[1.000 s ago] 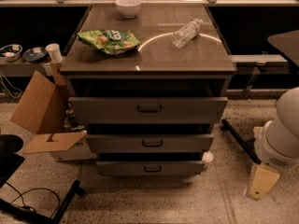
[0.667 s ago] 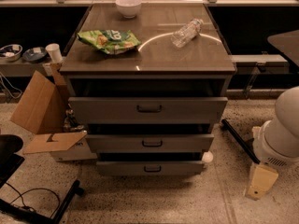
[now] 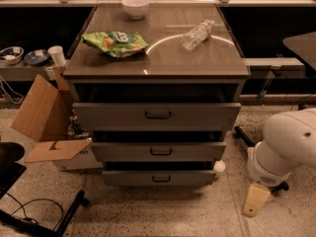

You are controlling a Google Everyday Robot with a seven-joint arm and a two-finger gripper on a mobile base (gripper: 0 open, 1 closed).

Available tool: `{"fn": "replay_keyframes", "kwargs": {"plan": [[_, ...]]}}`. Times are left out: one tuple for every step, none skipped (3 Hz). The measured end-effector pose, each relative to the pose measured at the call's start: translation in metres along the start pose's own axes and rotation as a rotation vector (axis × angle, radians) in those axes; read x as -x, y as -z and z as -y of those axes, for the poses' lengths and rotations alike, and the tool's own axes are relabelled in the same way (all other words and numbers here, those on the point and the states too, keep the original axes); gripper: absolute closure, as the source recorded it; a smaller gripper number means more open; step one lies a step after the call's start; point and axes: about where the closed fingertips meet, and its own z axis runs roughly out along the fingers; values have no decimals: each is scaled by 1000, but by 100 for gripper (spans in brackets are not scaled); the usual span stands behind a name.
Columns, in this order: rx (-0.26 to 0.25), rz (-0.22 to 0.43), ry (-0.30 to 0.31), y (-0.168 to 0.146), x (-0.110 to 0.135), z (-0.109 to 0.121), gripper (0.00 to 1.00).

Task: Open bottom drawer

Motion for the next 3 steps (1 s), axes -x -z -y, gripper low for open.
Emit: {"fn": "replay_keyframes", "kwargs": {"plan": [[32, 12, 16, -62, 6, 13, 0], [57, 43, 32, -119, 16, 26, 0], [125, 73, 23, -176, 25, 33, 0]]}}
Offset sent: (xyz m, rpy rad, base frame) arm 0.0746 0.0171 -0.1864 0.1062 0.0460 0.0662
